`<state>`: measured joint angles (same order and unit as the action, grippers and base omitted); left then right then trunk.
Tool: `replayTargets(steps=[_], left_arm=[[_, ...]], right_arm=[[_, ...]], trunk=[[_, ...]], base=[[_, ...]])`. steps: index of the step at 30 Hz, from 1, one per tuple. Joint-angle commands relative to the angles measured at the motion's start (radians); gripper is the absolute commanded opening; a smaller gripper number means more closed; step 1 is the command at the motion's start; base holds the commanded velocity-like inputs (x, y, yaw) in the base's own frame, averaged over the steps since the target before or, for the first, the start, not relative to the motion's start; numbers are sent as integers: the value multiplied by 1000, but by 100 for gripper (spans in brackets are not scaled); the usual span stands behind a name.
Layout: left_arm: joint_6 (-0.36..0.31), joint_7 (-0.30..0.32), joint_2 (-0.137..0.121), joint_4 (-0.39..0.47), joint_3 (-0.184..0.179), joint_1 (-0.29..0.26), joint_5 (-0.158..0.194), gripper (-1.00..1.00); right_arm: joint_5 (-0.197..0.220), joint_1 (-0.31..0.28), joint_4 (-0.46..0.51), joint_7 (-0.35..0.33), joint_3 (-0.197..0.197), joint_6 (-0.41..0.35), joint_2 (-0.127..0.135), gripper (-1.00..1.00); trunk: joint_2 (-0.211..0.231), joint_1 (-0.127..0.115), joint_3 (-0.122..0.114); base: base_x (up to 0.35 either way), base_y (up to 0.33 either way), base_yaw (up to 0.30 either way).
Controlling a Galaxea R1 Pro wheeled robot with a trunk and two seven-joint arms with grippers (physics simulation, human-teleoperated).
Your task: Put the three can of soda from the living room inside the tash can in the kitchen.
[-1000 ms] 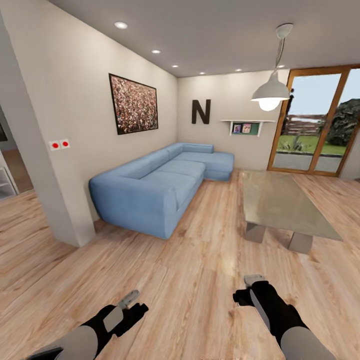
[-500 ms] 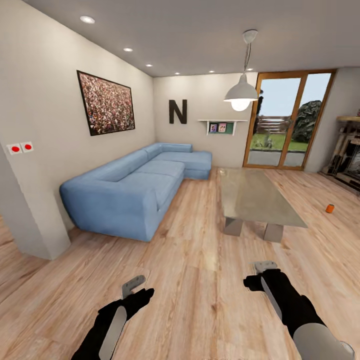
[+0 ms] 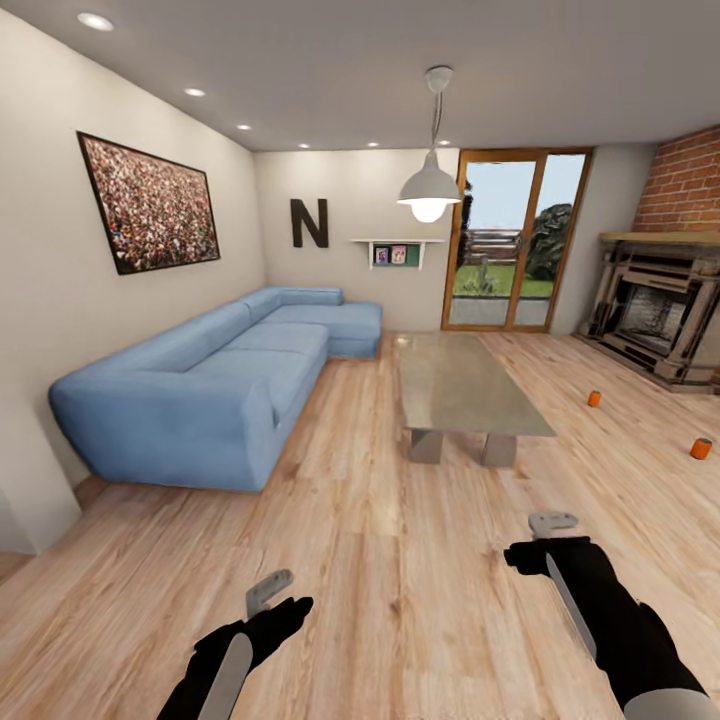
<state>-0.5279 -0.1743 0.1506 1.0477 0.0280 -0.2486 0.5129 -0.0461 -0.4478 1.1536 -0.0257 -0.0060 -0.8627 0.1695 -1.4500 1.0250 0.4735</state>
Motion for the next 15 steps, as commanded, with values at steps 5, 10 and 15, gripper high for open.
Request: replayTargets(steps=[5,10,15], left_arm=[[8,-1,0,0,-21,1,-2,100],[11,-6,0,2,-72,1,-3,100],[32,-10,0,7,-104,2,0,100]], right_arm=[[0,24,76,-13,-2,-53,14,100],[1,31,106,-18,-4,-78,29,100],[2,34,132,-37,-6,-87,44,100]], trunk=[[0,0,0],[0,0,0],[0,0,0]], base=[[0,0,-288],[0,0,-288],[0,0,-287]])
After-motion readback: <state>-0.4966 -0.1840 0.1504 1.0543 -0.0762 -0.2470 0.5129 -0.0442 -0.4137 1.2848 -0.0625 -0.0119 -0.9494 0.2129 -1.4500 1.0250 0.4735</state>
